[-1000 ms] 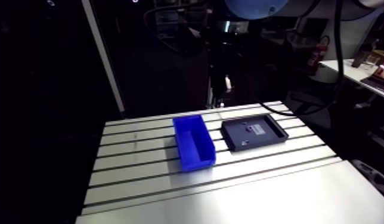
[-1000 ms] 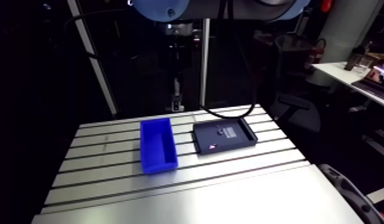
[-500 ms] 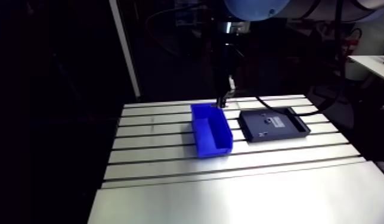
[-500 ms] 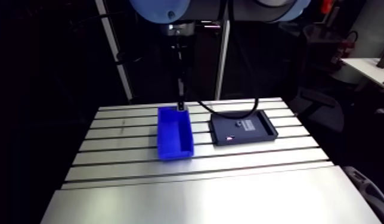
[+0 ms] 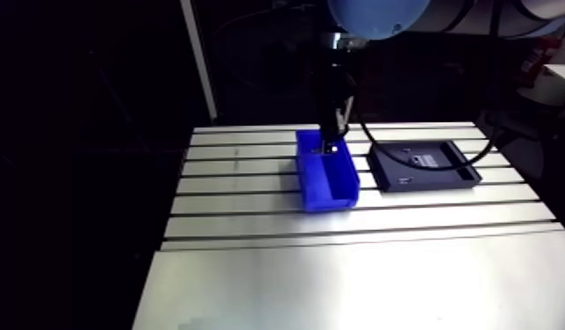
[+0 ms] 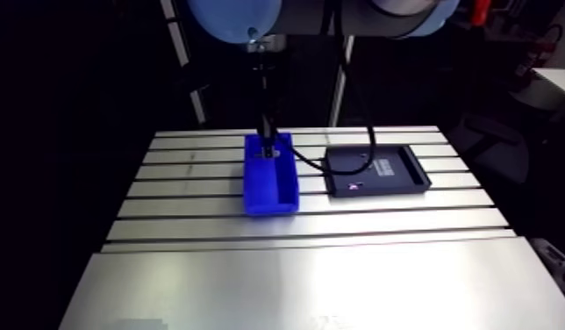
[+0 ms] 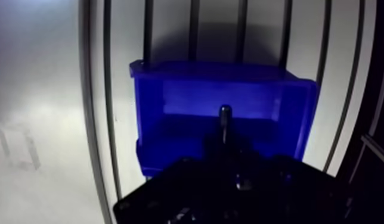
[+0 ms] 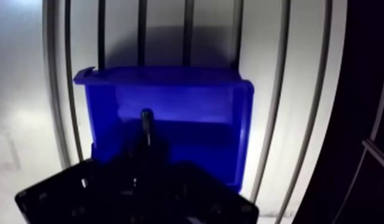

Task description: Pick up the M10 bolt from the tray and put it into the blue bin.

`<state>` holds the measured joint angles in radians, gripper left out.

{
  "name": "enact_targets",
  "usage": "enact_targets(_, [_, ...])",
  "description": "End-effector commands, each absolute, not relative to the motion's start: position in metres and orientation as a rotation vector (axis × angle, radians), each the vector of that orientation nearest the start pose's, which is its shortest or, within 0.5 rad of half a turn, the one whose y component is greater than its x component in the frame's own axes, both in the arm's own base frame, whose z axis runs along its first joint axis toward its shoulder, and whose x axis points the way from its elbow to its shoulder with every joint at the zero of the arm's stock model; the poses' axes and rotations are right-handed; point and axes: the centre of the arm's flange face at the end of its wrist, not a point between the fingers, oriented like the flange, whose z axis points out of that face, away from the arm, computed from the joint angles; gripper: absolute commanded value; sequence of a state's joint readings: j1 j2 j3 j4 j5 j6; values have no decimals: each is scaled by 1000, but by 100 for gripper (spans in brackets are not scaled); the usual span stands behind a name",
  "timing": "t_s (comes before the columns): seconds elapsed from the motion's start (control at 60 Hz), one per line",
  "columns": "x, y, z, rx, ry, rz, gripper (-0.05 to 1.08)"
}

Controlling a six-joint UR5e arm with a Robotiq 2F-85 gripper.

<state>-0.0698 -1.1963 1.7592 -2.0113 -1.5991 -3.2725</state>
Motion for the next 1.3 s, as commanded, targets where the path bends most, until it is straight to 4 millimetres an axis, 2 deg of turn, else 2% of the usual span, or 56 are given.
enact_targets(0.017, [-585,-93,215,-2198,2069,-112,105])
enact_targets(0.133, [-586,-92,199,-2192,2061,-103,105])
enact_targets(0.333, [-588,-90,187,-2183,2053,-94,105])
enact_targets(0.75, [-588,-91,174,-2146,2070,-110,101])
enact_targets(0.783, [-588,-92,174,-2148,2069,-110,98])
enact_targets(0.8, [-588,-92,174,-2147,2068,-112,91])
enact_targets(0.817, [-588,-92,174,-2147,2068,-112,91])
enact_targets(0.833, [-588,-92,174,-2148,2067,-112,78])
enact_targets(0.85, [-588,-92,174,-2148,2067,-112,78])
enact_targets(0.867, [-588,-92,174,-2149,2067,-111,48])
enact_targets(0.883, [-588,-92,174,-2149,2067,-111,48])
enact_targets(0.9, [-588,-92,174,-2145,2068,-108,6])
enact_targets(0.967, [-589,-91,174,-2143,2062,-96,1])
enact_targets(1.117, [-589,-93,182,-2156,2054,-74,0])
enact_targets(1.3, [-594,-96,208,-2185,2072,-35,0])
